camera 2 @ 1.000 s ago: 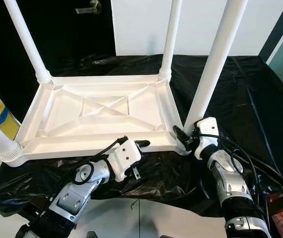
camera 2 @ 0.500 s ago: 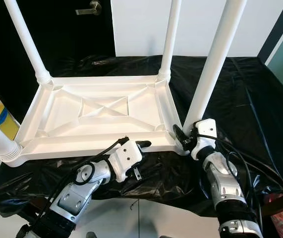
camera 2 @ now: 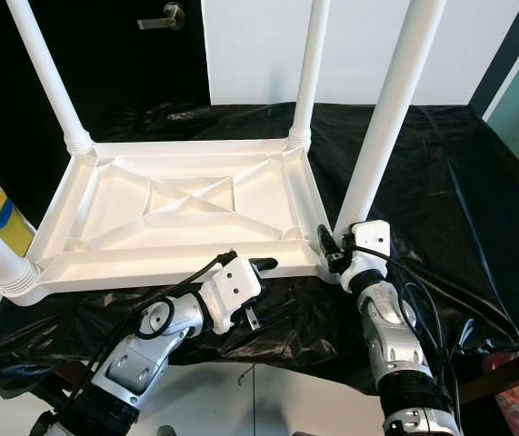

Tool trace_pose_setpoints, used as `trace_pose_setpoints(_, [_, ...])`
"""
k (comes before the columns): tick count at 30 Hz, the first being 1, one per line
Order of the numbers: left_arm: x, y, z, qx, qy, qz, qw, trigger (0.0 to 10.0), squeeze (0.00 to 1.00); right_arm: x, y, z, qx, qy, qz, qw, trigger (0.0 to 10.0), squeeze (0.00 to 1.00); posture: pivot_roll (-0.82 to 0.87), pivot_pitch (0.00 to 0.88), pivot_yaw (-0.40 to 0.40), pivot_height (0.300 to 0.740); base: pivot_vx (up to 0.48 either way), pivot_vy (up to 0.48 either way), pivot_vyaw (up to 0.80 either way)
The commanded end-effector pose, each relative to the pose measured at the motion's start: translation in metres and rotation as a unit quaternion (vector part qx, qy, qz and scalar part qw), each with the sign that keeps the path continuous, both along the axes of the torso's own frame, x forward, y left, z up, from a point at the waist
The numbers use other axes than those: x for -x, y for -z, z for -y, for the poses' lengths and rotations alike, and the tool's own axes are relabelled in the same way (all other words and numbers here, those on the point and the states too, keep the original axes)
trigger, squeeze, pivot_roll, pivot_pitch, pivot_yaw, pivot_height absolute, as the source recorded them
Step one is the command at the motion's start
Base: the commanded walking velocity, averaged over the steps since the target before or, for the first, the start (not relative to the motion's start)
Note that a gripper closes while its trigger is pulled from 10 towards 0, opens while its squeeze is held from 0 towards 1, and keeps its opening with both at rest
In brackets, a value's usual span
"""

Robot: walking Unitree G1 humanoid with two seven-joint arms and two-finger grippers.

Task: Building children table

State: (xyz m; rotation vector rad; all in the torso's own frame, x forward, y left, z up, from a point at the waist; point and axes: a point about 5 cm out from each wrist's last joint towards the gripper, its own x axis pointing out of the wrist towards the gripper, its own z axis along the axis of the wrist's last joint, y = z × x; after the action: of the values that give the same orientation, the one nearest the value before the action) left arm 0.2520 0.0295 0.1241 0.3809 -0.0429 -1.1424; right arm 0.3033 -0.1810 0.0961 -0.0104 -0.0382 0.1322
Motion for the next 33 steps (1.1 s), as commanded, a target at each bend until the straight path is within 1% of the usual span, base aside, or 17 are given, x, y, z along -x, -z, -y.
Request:
trace_pose_setpoints(1, [-0.001, 0.003, 0.0, -0.002, -0.026, 0.003, 1.0, 10.0, 0.0, 0.011, 0.028, -0.003, 0.001, 0.028, -0.073, 0.997, 10.0, 0.0, -0.01, 0.005, -0.054, 0.74, 0.0, 0.0, 0.0])
trace_pose_setpoints(2, [-0.001, 0.003, 0.0, -0.002, -0.026, 0.003, 1.0, 10.0, 0.0, 0.011, 0.028, -0.003, 0.001, 0.028, -0.073, 0.997, 10.0, 0.0, -0.01, 0.005, -0.054, 0.74, 0.0, 0.0, 0.0])
trace_pose_setpoints(3, [-0.001, 0.003, 0.0, -0.002, -0.027, 0.002, 1.0, 10.0, 0.0, 0.012, 0.029, -0.006, -0.003, 0.047, -0.076, 0.996, 10.0, 0.0, -0.01, 0.006, -0.055, 0.74, 0.0, 0.0, 0.0])
trace_pose_setpoints(6, [-0.001, 0.003, 0.0, -0.002, -0.027, 0.002, 1.0, 10.0, 0.0, 0.012, 0.029, -0.006, -0.003, 0.047, -0.076, 0.996, 10.0, 0.0, -0.01, 0.006, -0.055, 0.74, 0.0, 0.0, 0.0])
trace_pose_setpoints(7, [-0.001, 0.003, 0.0, -0.002, -0.027, 0.002, 1.0, 10.0, 0.0, 0.013, 0.029, -0.007, -0.004, 0.062, -0.077, 0.995, 10.0, 0.0, -0.01, 0.008, -0.056, 0.74, 0.0, 0.0, 0.0])
trace_pose_setpoints(8, [-0.001, 0.003, 0.0, -0.002, -0.027, 0.002, 1.0, 10.0, 0.0, 0.013, 0.029, -0.007, -0.004, 0.062, -0.077, 0.995, 10.0, 0.0, -0.01, 0.008, -0.056, 0.74, 0.0, 0.0, 0.0])
trace_pose_setpoints(9, [-0.002, 0.003, 0.0, -0.001, -0.028, 0.002, 1.0, 10.0, 0.0, 0.015, 0.029, -0.007, -0.006, 0.092, -0.072, 0.993, 10.0, 0.0, -0.01, 0.013, -0.058, 0.74, 0.0, 0.0, 0.0])
trace_pose_setpoints(10, [-0.002, 0.003, 0.0, -0.001, -0.028, 0.002, 1.0, 10.0, 0.0, 0.015, 0.029, -0.007, -0.006, 0.092, -0.072, 0.993, 10.0, 0.0, -0.01, 0.013, -0.058, 0.74, 0.0, 0.0, 0.0])
trace_pose_setpoints(11, [-0.002, 0.003, 0.0, -0.001, -0.029, 0.002, 1.0, 10.0, 0.0, 0.015, 0.028, -0.004, -0.011, 0.134, -0.069, 0.988, 10.0, 0.0, -0.01, 0.015, -0.059, 0.74, 0.0, 0.0, 0.0])
trace_pose_setpoints(12, [-0.002, 0.003, 0.0, -0.001, -0.029, 0.002, 1.0, 10.0, 0.0, 0.015, 0.028, -0.004, -0.011, 0.134, -0.069, 0.988, 10.0, 0.0, -0.01, 0.015, -0.059, 0.74, 0.0, 0.0, 0.0])
trace_pose_setpoints(13, [-0.002, 0.003, 0.0, 0.0, -0.03, 0.001, 1.0, 10.0, 0.0, 0.016, 0.028, -0.002, -0.018, 0.175, -0.067, 0.982, 10.0, 0.0, -0.01, 0.016, -0.06, 0.74, 0.0, 0.0, 0.0])
trace_pose_setpoints(14, [-0.002, 0.003, 0.0, 0.001, -0.032, 0.001, 0.999, 10.0, 0.0, 0.016, 0.025, -0.007, -0.03, 0.19, -0.062, 0.979, 10.0, 0.0, -0.01, 0.018, -0.059, 0.74, 0.0, 0.0, 0.0])
trace_pose_setpoints(16, [-0.002, 0.003, 0.0, 0.002, -0.033, 0.001, 0.999, 10.0, 0.0, 0.015, 0.024, -0.009, -0.031, 0.187, -0.058, 0.98, 10.0, 0.0, -0.01, 0.018, -0.059, 0.74, 0.0, 0.0, 0.0])
trace_pose_setpoints(20, [-0.001, 0.003, 0.002, 0.002, -0.03, 0.001, 1.0, 10.0, 0.0, 0.015, 0.019, -0.006, -0.023, 0.194, -0.048, 0.98, 10.0, 0.0, -0.01, 0.019, -0.058, 0.74, 0.0, 0.0, 0.0])
trace_pose_setpoints(25, [-0.003, 0.003, 0.001, 0.002, -0.031, 0.001, 1.0, 10.0, 0.0, 0.016, 0.017, -0.01, -0.023, 0.19, -0.044, 0.981, 10.0, 0.0, -0.02, 0.021, -0.057, 0.74, 0.0, 0.0, 0.0])
trace_pose_setpoints(33, [-0.001, 0.004, 0.0, 0.001, -0.031, -0.001, 1.0, 10.0, 0.0, 0.018, 0.013, -0.009, -0.016, 0.206, -0.034, 0.978, 10.0, 0.0, -0.02, 0.028, -0.055, 0.74, 0.0, 0.0, 0.0])
